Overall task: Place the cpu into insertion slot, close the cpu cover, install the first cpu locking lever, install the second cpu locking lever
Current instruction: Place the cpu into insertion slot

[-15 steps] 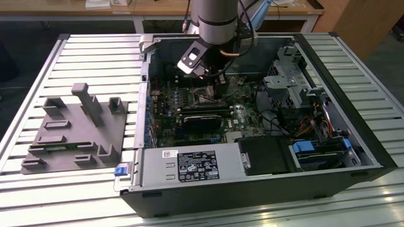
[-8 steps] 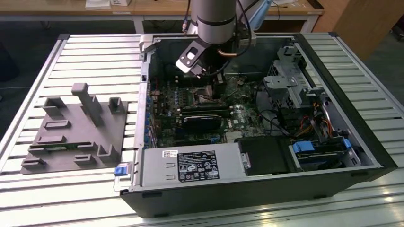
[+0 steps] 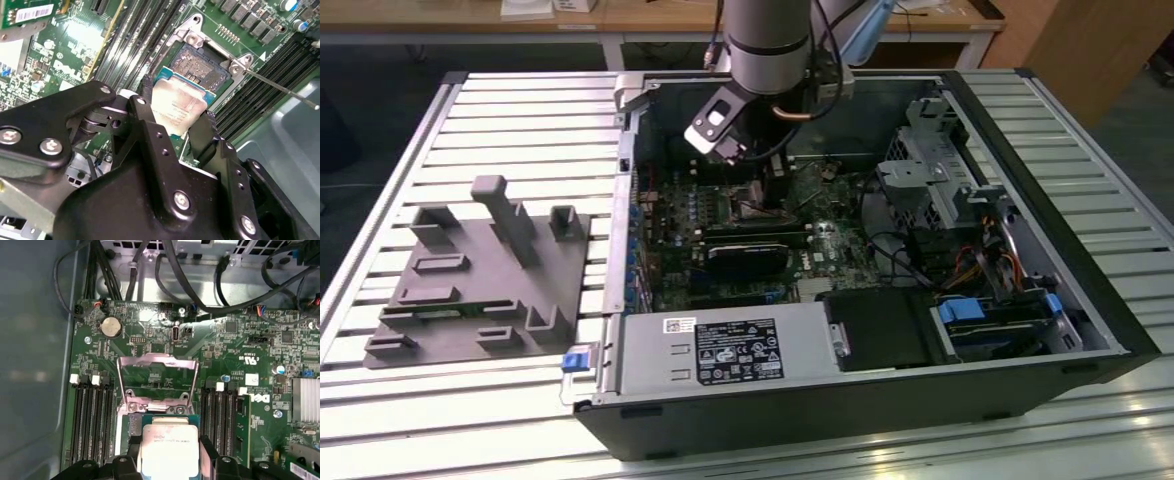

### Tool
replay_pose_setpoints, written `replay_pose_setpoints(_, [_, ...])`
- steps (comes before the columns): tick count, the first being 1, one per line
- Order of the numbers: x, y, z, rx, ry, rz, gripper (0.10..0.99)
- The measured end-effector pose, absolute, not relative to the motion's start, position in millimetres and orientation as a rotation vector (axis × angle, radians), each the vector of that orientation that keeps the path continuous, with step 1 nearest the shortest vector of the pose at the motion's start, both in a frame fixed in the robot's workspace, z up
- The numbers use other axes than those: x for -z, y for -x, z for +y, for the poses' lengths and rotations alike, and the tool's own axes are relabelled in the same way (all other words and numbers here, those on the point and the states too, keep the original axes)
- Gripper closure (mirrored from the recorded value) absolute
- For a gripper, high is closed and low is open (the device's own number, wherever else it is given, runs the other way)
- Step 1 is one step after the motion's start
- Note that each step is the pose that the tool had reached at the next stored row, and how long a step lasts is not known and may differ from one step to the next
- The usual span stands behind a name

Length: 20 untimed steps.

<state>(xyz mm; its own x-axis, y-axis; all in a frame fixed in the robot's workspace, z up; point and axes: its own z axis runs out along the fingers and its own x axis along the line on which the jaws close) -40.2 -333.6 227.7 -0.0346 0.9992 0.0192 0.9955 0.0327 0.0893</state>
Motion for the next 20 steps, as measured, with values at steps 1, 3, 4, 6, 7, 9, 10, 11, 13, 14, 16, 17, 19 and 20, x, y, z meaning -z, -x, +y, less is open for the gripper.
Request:
replay_pose_setpoints(1, [-227.0, 40.9, -332.9, -0.120, -2.149, 2.222, 0.549])
replay_pose_setpoints(3, [-225.8, 41.4, -332.0, -0.120, -2.149, 2.222, 0.549])
replay_pose_setpoints(4, [-225.1, 41.6, -331.8, -0.120, -2.149, 2.222, 0.549])
replay_pose_setpoints(6, [-223.3, 42.1, -331.2, -0.120, -2.149, 2.222, 0.549])
replay_pose_setpoints(7, [-222.4, 42.6, -330.8, -0.120, -2.149, 2.222, 0.549])
replay_pose_setpoints(9, [-221.1, 43.7, -329.7, -0.120, -2.149, 2.222, 0.549])
replay_pose_setpoints(10, [-220.4, 44.4, -329.3, -0.120, -2.149, 2.222, 0.549])
replay_pose_setpoints(11, [-219.7, 44.9, -328.7, -0.120, -2.149, 2.222, 0.549])
replay_pose_setpoints(13, [-218.4, 45.9, -327.4, -0.120, -2.149, 2.222, 0.549])
replay_pose_setpoints(14, [-217.6, 46.2, -326.9, -0.120, -2.149, 2.222, 0.549])
replay_pose_setpoints(16, [-215.7, 46.6, -326.2, -0.120, -2.149, 2.222, 0.549])
replay_pose_setpoints(17, [-214.6, 46.9, -325.9, -0.120, -2.149, 2.222, 0.549])
replay_pose_setpoints(19, [-212.2, 47.6, -325.4, -0.120, -2.149, 2.222, 0.549])
replay_pose_setpoints(20, [-210.8, 47.8, -325.3, -0.120, -2.149, 2.222, 0.549])
